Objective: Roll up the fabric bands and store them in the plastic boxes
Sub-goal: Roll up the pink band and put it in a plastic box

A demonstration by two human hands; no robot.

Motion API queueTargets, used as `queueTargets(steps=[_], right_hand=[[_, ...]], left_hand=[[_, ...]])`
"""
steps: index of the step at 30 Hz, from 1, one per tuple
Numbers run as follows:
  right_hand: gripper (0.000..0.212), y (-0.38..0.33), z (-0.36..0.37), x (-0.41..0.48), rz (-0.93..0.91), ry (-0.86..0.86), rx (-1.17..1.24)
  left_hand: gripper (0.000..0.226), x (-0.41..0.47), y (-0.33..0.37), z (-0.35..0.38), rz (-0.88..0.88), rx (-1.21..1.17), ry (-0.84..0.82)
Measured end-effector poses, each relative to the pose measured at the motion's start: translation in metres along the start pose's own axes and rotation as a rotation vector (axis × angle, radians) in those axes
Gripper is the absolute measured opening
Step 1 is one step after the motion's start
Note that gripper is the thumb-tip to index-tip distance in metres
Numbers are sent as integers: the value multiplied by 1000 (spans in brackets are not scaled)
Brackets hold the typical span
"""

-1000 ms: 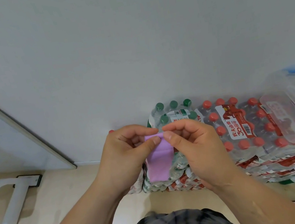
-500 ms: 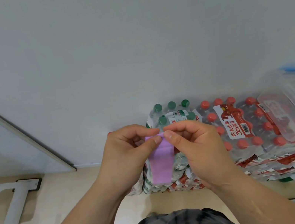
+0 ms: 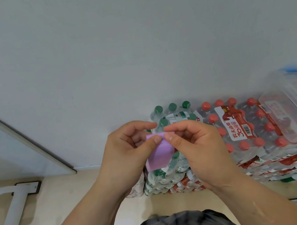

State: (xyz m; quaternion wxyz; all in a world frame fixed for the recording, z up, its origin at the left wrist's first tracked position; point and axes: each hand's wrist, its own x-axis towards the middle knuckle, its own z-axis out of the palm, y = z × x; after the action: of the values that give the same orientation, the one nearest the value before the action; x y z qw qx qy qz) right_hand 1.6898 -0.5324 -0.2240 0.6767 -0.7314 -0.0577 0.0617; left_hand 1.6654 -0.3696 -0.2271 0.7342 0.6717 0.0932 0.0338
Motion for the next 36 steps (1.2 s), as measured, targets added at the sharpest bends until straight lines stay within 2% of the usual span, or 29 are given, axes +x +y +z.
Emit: queueTargets(steps=[4,7,12,21,28,32,36], right_hand=[[22,1,-1,1,-5,-9,-4],[26,3,2,0,41,37,62],[15,-1,5,-1,-20,163,26],[5,-2,3,-2,-23,148,36],[17,-1,1,0,-14,136,73],[7,-2,-1,0,-14,121,111],[10,0,0,2,0,146,102]], left_hand=[[12,0,0,-2,-17,4,-14],[20,1,1,-2,-5,-9,13],[23,2,3,-1,-3,-12,23],[17,3,9,2,-6,-27,-9],[15,3,6,4,-81,-120,-21],[16,4,7,5,-50,-100,-18],[18,6,8,7,-29,-68,-2]])
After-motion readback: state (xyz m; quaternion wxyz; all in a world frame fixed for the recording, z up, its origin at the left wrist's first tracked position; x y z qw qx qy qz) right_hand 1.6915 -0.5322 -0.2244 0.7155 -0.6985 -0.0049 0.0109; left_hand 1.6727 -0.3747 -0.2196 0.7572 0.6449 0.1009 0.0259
